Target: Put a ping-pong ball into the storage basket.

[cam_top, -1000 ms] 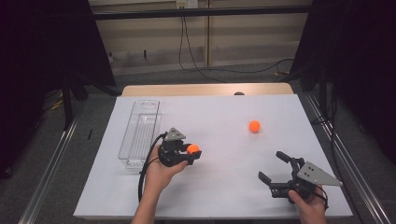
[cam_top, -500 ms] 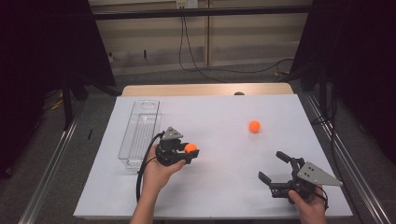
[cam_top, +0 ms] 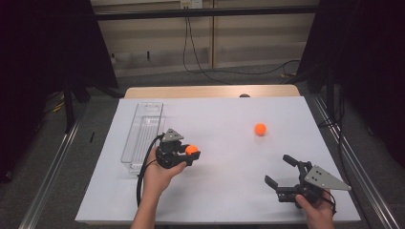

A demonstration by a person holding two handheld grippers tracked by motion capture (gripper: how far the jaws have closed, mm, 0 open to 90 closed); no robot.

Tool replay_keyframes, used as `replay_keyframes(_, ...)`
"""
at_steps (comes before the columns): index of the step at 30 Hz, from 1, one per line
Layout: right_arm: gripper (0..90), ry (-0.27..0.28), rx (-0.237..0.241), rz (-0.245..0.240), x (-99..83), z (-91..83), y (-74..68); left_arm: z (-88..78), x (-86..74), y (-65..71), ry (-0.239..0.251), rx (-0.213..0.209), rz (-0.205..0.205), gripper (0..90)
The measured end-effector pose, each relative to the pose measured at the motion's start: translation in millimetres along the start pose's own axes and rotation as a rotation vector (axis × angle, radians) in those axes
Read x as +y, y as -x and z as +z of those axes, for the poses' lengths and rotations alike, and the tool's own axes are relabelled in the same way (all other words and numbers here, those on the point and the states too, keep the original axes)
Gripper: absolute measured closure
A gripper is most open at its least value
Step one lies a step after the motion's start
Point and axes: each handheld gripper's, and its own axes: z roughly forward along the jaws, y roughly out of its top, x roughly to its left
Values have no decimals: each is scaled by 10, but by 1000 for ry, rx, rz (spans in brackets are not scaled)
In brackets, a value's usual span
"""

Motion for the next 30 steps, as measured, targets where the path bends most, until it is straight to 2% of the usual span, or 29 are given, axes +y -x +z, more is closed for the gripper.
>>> replay_keyframes(4, 35, -1, 2, 1, -1, 4, -3, -16, 2, -8, 2, 16, -1, 510)
replay_keyframes(5, 35, -1, 2, 0, -1, 4, -4, -24, 5, -15, -4, 20, 10, 510)
replay_keyframes(30, 35, -1, 2, -1, -1, 5, -3, -90, -3, -92, 8, 31, -12, 510)
